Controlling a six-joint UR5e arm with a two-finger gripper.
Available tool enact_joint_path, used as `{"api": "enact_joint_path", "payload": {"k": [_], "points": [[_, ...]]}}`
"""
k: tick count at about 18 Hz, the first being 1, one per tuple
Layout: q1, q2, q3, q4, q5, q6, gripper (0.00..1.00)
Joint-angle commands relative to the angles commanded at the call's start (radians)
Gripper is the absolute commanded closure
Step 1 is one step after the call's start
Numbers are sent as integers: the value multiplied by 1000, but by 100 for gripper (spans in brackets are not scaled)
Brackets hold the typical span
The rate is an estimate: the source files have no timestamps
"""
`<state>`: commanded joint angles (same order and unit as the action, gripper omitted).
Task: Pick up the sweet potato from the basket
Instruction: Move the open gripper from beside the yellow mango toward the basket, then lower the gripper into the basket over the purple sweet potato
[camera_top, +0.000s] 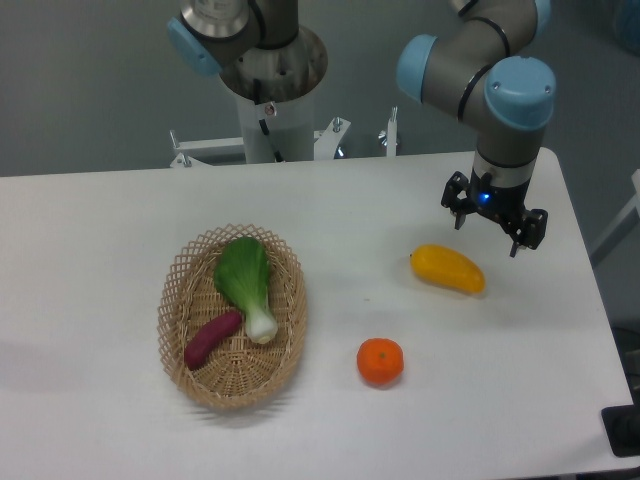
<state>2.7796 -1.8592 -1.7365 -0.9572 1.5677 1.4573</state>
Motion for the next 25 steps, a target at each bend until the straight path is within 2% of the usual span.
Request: {"api": "enact_joint_path", "payload": {"k": [4, 7, 11, 20, 25], "points": [[-5, 3, -3, -3, -9, -5, 0], [-31, 6, -2, -5, -11, -73, 0], [-119, 2, 24, -3, -8, -260, 0], [-333, 12, 26, 3, -32, -446, 0], [-463, -14, 23, 5, -41, -581, 0]]}}
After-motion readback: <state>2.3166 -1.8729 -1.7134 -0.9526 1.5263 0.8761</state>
